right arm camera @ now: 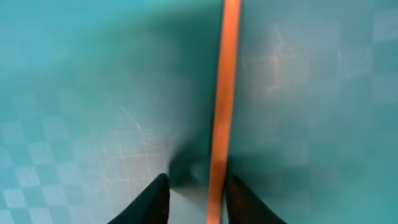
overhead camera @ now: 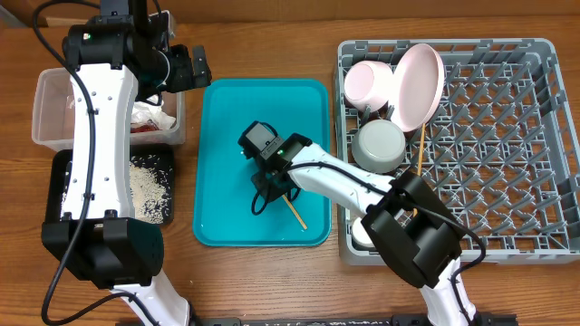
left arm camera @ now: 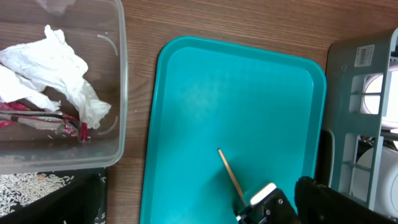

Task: Sort waste into correct bins and load items into the dishwasher
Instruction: 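Place the second chopstick upright in the rack beside the first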

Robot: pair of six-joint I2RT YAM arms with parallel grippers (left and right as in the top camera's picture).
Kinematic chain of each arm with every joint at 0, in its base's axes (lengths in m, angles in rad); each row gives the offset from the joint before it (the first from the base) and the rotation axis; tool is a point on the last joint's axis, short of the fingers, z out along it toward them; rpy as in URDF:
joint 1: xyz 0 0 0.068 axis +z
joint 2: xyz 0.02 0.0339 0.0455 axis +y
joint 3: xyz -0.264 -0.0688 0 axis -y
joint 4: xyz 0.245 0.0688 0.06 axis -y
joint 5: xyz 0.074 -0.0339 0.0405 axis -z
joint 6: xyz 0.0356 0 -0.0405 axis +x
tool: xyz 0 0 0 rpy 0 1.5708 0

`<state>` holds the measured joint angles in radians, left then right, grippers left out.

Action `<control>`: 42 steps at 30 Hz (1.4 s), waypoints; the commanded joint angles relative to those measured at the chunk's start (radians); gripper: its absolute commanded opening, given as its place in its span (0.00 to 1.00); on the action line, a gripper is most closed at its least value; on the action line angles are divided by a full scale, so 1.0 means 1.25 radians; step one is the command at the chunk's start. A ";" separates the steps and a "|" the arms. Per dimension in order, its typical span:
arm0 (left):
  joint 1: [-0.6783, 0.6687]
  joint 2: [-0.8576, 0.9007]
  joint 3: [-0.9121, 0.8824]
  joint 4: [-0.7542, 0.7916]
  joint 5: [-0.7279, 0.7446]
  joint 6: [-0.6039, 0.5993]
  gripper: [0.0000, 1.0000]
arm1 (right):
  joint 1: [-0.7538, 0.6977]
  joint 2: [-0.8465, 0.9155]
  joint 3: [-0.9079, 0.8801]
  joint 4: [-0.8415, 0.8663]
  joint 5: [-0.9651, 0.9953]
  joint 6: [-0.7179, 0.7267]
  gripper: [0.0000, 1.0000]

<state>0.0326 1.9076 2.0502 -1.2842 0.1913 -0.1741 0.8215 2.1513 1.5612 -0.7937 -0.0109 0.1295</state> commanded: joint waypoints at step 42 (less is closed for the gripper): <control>-0.005 -0.006 0.016 0.002 0.007 0.002 1.00 | -0.404 -0.309 0.115 -0.485 0.205 0.120 0.04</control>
<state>0.0326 1.9076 2.0502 -1.2839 0.1913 -0.1741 0.3668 1.7607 1.7451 -1.4044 0.1883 0.2806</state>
